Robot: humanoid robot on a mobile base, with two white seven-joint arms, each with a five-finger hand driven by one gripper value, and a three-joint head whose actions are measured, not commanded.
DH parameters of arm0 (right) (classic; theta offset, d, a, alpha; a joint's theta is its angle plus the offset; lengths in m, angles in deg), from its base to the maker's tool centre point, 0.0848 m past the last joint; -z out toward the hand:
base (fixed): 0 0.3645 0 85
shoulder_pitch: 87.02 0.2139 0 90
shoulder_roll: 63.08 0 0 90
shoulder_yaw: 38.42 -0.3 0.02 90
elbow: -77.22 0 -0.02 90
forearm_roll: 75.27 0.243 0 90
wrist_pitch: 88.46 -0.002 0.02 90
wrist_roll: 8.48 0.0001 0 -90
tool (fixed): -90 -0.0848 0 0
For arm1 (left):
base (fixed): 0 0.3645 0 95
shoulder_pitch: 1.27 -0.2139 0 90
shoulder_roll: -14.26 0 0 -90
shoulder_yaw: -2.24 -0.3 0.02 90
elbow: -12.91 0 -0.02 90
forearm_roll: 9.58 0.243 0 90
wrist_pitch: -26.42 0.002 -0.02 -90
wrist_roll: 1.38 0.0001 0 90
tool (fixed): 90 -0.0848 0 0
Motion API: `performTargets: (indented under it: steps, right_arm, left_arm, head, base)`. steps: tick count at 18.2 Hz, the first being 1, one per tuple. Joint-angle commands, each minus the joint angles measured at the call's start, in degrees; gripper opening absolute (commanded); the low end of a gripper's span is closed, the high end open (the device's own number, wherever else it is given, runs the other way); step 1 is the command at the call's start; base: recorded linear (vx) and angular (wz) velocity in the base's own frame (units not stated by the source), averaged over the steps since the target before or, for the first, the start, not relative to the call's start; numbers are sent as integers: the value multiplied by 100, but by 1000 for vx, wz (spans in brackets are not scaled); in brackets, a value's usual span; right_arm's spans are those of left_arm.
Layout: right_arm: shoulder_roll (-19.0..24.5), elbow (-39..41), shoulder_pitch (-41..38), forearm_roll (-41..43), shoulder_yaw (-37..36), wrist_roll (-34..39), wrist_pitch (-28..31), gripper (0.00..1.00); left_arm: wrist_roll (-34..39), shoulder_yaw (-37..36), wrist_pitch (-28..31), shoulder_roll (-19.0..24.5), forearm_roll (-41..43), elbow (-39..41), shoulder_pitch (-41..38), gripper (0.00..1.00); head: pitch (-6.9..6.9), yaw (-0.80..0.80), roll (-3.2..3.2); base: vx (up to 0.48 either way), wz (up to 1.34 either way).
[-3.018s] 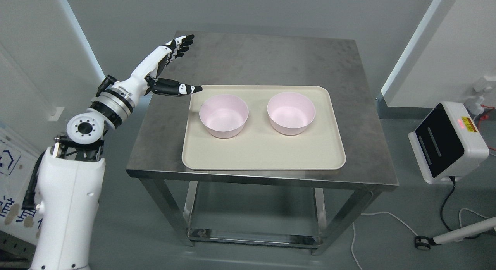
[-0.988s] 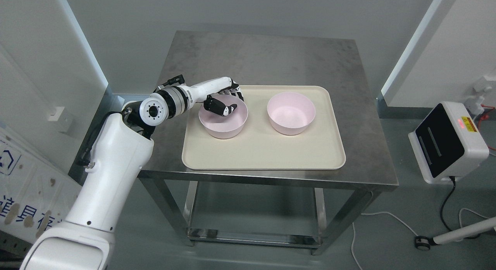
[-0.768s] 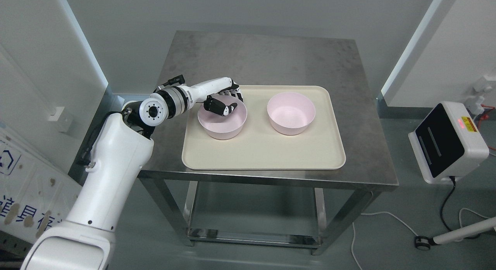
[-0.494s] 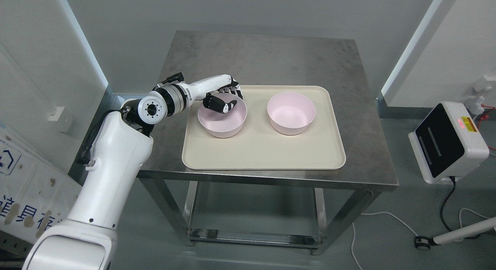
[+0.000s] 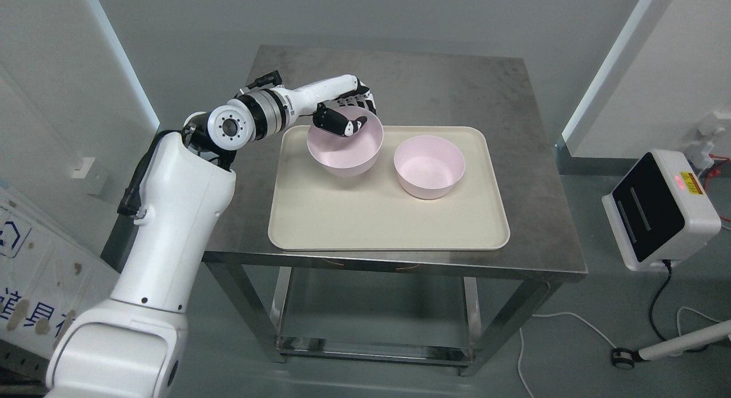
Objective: Stack pink IKEA bowls on left shelf middle
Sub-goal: 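Lift the pink bowl and lower it into the other pink bowl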
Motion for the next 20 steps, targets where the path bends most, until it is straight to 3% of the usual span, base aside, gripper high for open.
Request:
performTargets:
  steps: [1, 6, 9, 13, 20]
  right_arm:
    - [-100, 0, 0, -44, -53, -28, 1, 100]
    - [-100, 0, 0, -44, -53, -19, 1, 100]
    - [-100, 0, 0, -44, -53, -28, 1, 100]
    - [-100, 0, 0, -44, -53, -28, 1, 100]
    - [-100, 0, 0, -44, -53, -28, 1, 100]
  left_arm:
    - [50, -1607, 16, -101, -571, 54, 459, 1]
    - [1066, -3033, 16, -101, -1134, -77, 521, 2]
    - [1666, -3096, 16, -101, -1143, -463, 547, 2]
    - [1658, -3052, 120, -101, -1038, -921, 705, 2]
    - [1745, -2947, 183, -101, -1038, -1000, 838, 3]
  head:
    - [0, 0, 0]
    - [1, 0, 0]
    - [1, 0, 0]
    - [1, 0, 0]
    - [1, 0, 0]
  base:
    - [0, 0]
    - [0, 0]
    - [0, 0]
    - [0, 0]
    - [0, 0]
